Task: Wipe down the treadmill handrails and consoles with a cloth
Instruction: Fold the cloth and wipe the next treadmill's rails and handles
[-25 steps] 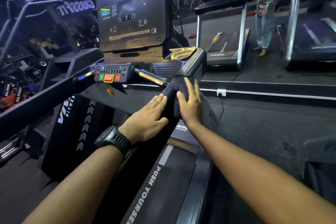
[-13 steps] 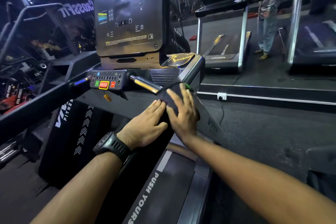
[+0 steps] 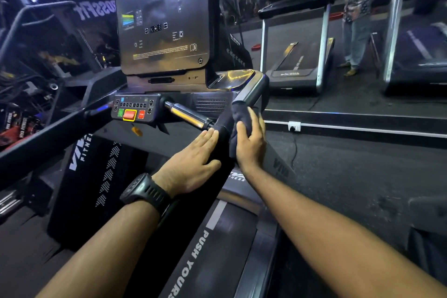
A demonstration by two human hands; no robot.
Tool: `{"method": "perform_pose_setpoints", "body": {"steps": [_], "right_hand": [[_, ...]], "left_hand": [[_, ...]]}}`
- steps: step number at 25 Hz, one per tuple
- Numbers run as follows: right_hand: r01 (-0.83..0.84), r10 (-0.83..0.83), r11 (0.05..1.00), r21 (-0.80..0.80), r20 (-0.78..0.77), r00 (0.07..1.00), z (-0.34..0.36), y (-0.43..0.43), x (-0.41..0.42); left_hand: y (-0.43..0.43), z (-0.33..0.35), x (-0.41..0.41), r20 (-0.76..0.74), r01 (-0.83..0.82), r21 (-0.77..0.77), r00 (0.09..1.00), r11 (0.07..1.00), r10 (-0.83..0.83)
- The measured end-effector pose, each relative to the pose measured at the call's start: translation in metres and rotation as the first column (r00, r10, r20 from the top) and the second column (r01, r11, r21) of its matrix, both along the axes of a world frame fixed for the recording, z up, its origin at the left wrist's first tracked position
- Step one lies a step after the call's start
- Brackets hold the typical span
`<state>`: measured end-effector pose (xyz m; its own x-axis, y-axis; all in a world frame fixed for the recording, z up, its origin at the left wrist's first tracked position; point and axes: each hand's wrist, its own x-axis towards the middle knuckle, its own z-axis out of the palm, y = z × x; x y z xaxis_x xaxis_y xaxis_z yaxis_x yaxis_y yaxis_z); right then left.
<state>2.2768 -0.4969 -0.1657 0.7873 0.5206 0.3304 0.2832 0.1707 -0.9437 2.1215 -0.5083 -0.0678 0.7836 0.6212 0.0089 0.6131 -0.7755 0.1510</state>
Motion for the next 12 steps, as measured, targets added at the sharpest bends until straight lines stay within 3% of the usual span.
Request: {"method": "perform_pose_setpoints", "body": {"steps": [1,2,3,4,5,6,7,8,9,10,11,12], "right_hand": [[0.03,-0.03,0.999,-0.026,-0.03,0.999,0.003,-0.001,-0.006],[0.017,-0.019,1.0,0.015,0.14,0.99,0.003,-0.01,-0.014],[-0.061,0.034,0.996,0.059,0.379,0.925,-0.007,-0.015,-0.016],[-0.101,0.04,0.991,0.089,0.523,0.852,-0.014,-0.012,-0.007],[-0.105,0.027,0.988,0.116,0.534,0.845,-0.014,-0.003,0.009],[-0.077,0.035,0.992,0.101,0.364,0.931,-0.01,0.009,0.025],[-0.029,0.02,0.996,0.089,0.102,0.995,0.0,0.016,0.031],[0.015,-0.014,1.0,0.013,-0.077,0.997,0.006,0.019,0.027],[0.028,-0.031,0.999,-0.025,-0.093,0.995,0.009,0.015,0.019],[0.018,-0.018,1.0,0.009,0.09,0.996,0.006,0.004,0.01],[-0.055,0.033,0.997,0.054,0.35,0.936,-0.008,-0.004,0.006],[-0.105,0.051,0.992,0.075,0.515,0.855,-0.016,-0.003,0.013]], "left_hand": [[0.001,-0.001,0.002,0.001,-0.003,-0.001,1.0,1.0,0.003],[0.002,-0.001,0.003,0.002,-0.008,0.001,1.0,1.0,0.008],[0.003,-0.001,0.004,0.006,-0.013,0.007,1.0,1.0,0.013],[0.005,-0.001,0.006,0.009,-0.014,0.014,1.0,1.0,0.014],[0.005,-0.001,0.008,0.006,-0.007,0.017,1.0,1.0,0.007],[0.005,0.0,0.009,0.002,0.002,0.014,1.0,1.0,-0.002],[0.005,0.0,0.01,0.002,0.005,0.009,1.0,1.0,-0.005],[0.005,0.0,0.011,0.003,0.003,0.005,1.0,1.0,-0.003],[0.007,0.0,0.013,0.001,0.001,0.002,1.0,1.0,-0.001],[0.008,0.0,0.016,-0.001,0.0,0.005,1.0,1.0,0.0],[0.011,0.001,0.02,0.0,-0.003,0.016,1.0,1.0,0.003],[0.014,0.001,0.024,0.0,-0.006,0.027,1.0,1.0,0.006]]}}
